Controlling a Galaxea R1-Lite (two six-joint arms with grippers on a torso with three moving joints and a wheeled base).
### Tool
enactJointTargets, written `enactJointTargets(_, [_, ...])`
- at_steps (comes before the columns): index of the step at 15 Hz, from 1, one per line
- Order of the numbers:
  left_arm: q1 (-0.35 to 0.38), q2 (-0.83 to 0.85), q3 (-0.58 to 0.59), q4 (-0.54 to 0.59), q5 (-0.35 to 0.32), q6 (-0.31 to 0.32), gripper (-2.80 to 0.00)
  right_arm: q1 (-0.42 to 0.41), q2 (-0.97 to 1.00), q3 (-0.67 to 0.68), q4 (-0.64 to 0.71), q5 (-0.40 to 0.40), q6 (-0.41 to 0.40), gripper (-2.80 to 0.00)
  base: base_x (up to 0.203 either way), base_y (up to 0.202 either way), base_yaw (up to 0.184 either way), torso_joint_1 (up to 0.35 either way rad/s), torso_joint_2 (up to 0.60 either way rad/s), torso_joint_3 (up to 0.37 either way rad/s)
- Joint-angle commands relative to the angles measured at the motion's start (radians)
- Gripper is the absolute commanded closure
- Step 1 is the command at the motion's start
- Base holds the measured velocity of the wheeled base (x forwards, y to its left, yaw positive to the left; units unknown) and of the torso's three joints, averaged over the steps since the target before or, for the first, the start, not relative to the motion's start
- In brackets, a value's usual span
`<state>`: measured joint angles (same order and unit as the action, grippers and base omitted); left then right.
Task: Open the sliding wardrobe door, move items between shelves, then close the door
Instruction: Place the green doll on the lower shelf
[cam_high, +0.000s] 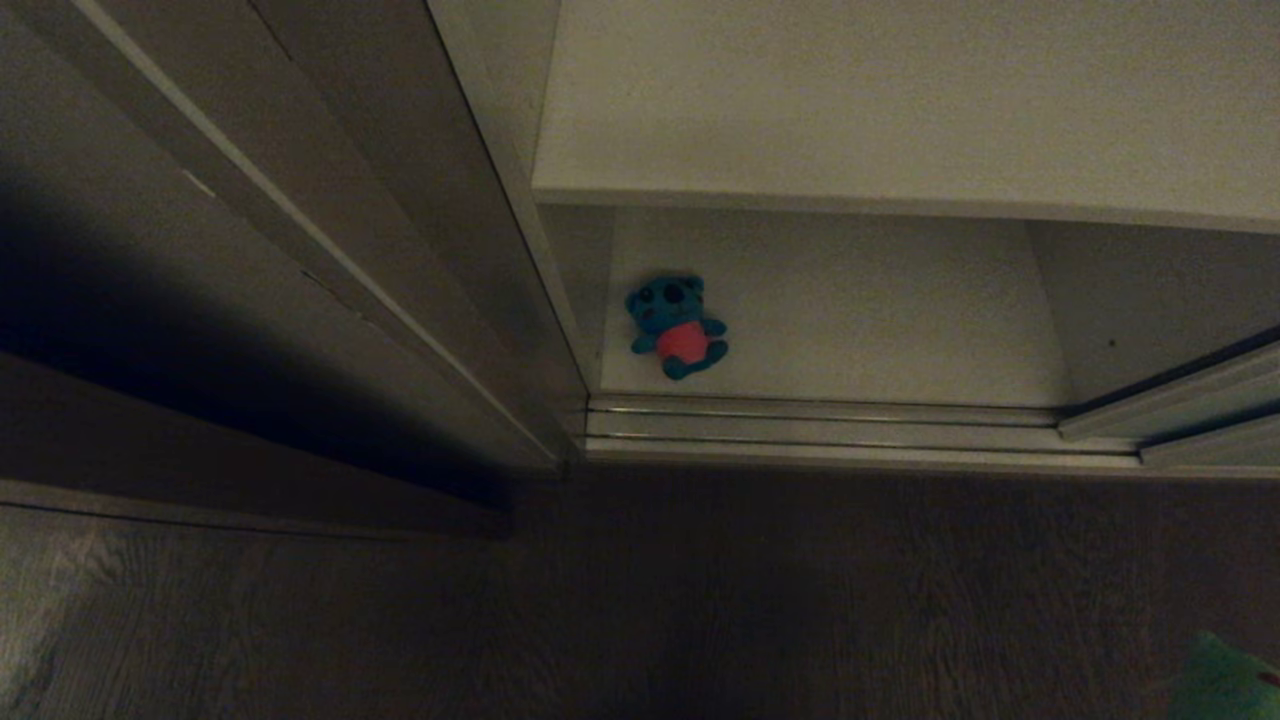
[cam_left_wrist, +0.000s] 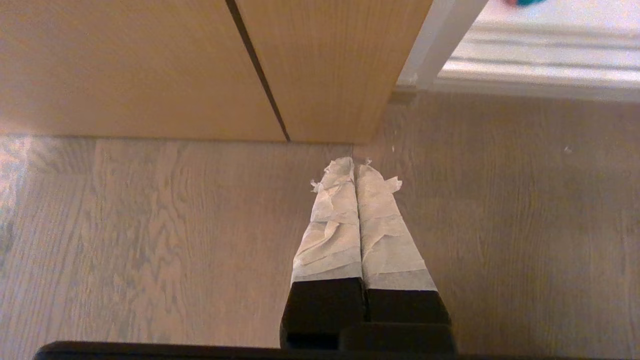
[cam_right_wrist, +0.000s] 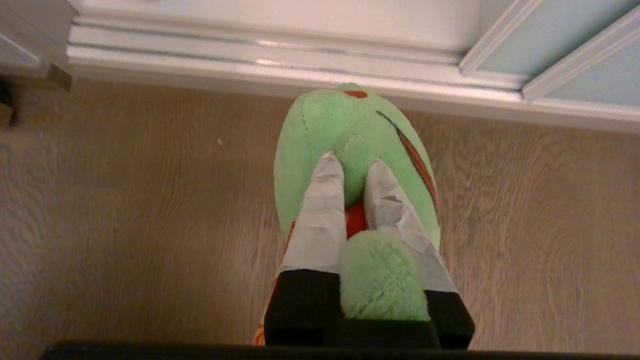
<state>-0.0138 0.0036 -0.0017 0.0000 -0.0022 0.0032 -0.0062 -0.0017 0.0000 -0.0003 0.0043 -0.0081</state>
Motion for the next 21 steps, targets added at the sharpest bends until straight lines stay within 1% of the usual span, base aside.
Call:
enactJointTargets(1, [0.000, 0.001, 0.000, 0.000, 0.001, 0.000, 0.00, 0.000, 0.000, 0.000, -0.001, 0.000, -0.001, 0.00, 0.000, 0.000, 0.000, 0.006, 0.00, -0.203])
enactJointTargets(15, [0.000, 0.001, 0.000, 0.000, 0.001, -0.010, 0.00, 0.000, 0.000, 0.000, -0.001, 0.000, 0.000, 0.00, 0.000, 0.000, 0.000, 0.005, 0.00, -0.193])
enactJointTargets(21, [0.000, 0.001, 0.000, 0.000, 0.001, -0.011, 0.00, 0.000, 0.000, 0.000, -0.001, 0.000, -0.001, 0.00, 0.000, 0.000, 0.000, 0.000, 0.00, -0.028])
